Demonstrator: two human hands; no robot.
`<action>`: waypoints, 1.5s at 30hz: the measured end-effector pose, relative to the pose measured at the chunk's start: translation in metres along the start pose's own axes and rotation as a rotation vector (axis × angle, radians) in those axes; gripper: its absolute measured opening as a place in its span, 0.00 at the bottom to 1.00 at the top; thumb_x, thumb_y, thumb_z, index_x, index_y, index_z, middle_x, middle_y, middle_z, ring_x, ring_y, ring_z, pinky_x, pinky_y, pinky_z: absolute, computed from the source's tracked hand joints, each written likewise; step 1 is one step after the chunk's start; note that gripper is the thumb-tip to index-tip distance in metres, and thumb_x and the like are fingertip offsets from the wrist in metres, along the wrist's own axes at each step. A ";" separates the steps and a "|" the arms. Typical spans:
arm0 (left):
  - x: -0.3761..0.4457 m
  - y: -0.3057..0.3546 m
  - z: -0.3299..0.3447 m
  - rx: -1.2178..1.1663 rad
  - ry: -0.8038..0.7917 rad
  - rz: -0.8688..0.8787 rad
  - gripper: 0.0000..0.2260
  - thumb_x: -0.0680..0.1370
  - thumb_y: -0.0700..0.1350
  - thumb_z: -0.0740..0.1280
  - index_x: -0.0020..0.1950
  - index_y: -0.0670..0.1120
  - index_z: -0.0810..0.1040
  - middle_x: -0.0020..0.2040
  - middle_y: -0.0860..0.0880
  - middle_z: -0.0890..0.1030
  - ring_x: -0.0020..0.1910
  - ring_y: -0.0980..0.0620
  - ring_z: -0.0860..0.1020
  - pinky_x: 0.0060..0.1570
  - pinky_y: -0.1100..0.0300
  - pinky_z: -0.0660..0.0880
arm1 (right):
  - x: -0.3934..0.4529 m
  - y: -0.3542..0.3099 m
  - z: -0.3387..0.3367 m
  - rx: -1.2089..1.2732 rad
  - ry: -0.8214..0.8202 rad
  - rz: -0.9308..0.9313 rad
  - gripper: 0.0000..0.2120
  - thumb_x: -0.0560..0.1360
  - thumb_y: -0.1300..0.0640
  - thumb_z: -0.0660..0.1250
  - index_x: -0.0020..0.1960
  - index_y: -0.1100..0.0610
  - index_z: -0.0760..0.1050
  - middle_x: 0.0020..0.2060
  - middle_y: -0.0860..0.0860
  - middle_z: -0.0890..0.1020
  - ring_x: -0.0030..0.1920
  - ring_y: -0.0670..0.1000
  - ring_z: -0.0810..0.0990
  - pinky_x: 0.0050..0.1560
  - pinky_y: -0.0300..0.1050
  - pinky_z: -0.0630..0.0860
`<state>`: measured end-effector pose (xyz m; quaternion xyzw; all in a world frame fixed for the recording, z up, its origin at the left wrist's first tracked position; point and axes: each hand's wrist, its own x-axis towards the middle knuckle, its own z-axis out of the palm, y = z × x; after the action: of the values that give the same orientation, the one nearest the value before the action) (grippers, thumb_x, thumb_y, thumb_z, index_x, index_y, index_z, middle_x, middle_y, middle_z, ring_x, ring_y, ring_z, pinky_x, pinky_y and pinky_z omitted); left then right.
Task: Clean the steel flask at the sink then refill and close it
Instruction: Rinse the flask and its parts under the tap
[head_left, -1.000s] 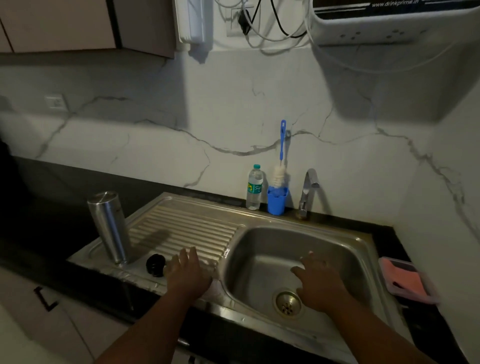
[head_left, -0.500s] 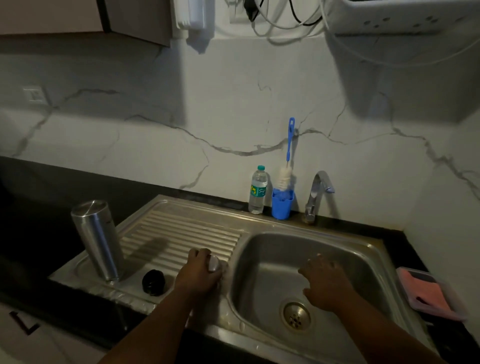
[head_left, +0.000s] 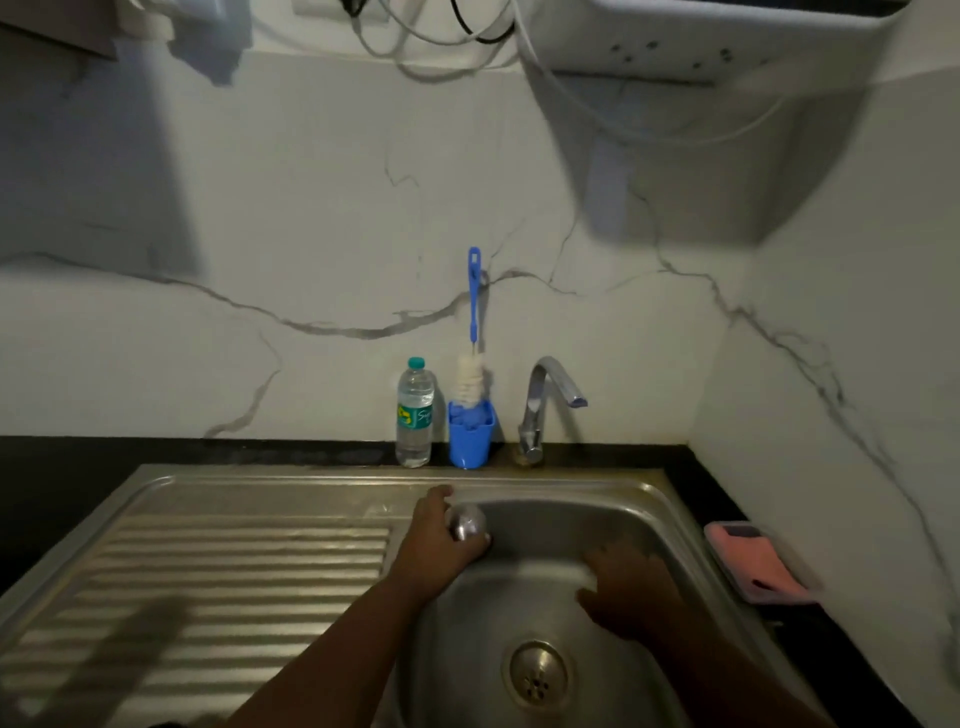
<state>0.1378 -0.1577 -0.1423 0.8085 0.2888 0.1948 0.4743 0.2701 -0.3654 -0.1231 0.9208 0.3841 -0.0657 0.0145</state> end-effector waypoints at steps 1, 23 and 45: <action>0.006 0.000 0.008 -0.072 0.002 -0.042 0.37 0.65 0.51 0.79 0.68 0.52 0.64 0.61 0.50 0.75 0.56 0.52 0.77 0.60 0.52 0.76 | 0.005 0.003 0.002 0.008 -0.003 0.004 0.24 0.76 0.42 0.60 0.69 0.47 0.65 0.68 0.48 0.70 0.67 0.51 0.69 0.67 0.49 0.63; 0.093 0.029 0.090 -1.262 -0.096 -0.838 0.15 0.79 0.47 0.63 0.55 0.37 0.79 0.39 0.36 0.84 0.28 0.42 0.82 0.20 0.60 0.75 | 0.235 -0.004 0.002 0.911 0.271 0.087 0.15 0.80 0.50 0.59 0.58 0.56 0.78 0.51 0.53 0.81 0.51 0.50 0.78 0.56 0.47 0.75; 0.091 0.009 0.122 -1.458 -0.231 -0.915 0.23 0.74 0.51 0.70 0.61 0.36 0.77 0.52 0.33 0.82 0.40 0.39 0.83 0.29 0.55 0.81 | 0.252 0.022 -0.005 1.004 0.118 -0.178 0.11 0.79 0.59 0.61 0.57 0.62 0.78 0.49 0.52 0.82 0.47 0.41 0.79 0.50 0.27 0.73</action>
<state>0.2812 -0.1818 -0.1885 0.1219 0.3387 0.0381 0.9322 0.4613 -0.2028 -0.1516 0.7802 0.3823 -0.1908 -0.4569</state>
